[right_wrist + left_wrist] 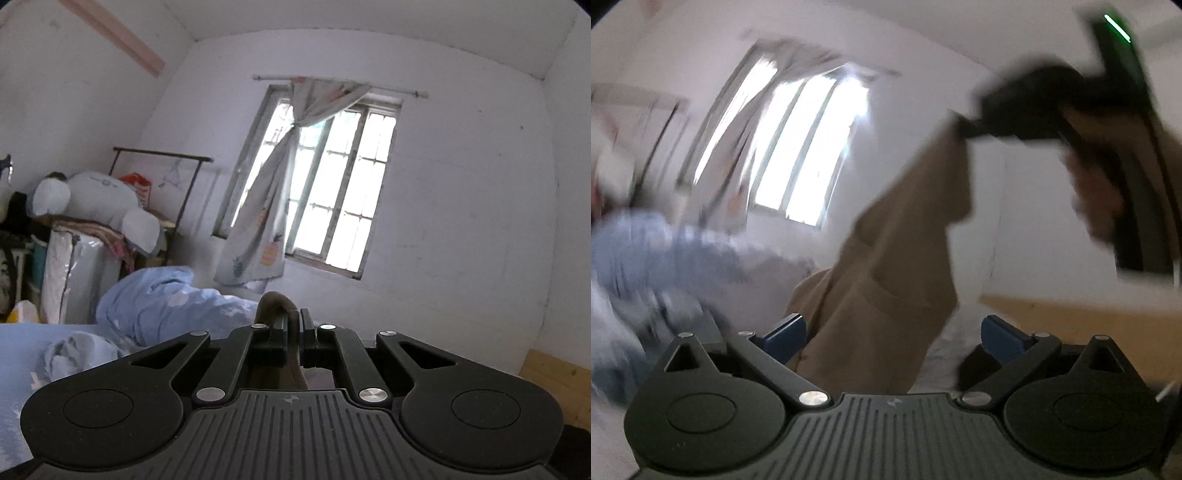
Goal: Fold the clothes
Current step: 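Lift the beige shirt high with the right tool while the left tool closes on it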
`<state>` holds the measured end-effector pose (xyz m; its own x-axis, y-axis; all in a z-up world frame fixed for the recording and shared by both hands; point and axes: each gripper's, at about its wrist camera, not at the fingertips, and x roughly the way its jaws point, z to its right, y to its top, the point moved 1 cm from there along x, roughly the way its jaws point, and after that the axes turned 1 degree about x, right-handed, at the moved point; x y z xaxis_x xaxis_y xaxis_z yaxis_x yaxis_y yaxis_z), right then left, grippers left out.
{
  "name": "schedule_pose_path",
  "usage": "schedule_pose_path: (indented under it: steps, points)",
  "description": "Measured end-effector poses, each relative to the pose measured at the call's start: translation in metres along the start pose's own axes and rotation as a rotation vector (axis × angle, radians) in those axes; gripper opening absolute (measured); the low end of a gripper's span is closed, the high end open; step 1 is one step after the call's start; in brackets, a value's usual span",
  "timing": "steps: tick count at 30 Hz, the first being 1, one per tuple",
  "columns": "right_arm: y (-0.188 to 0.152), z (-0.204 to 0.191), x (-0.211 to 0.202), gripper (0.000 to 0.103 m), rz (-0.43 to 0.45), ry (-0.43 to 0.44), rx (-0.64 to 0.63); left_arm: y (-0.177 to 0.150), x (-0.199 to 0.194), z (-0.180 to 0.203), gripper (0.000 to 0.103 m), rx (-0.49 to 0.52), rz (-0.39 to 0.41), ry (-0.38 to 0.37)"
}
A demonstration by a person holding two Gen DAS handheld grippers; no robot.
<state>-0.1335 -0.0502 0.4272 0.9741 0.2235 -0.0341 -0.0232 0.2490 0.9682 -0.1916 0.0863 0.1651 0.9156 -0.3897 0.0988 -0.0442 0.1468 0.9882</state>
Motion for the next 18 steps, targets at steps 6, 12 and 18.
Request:
schedule_pose_path:
  steps: [6, 12, 18]
  points:
    - [0.014, -0.022, -0.014, 0.006, -0.025, 0.036, -0.025, -0.003, 0.01, 0.023, 0.103, 0.109, -0.015, 0.061]
    - [0.017, -0.035, -0.016, 0.006, -0.044, 0.044, -0.051, -0.012, 0.019, 0.02, 0.076, 0.141, -0.098, 0.132]
    - [0.025, -0.047, -0.02, 0.007, -0.048, 0.04, -0.042, -0.023, 0.007, 0.014, 0.073, 0.182, -0.156, 0.152]
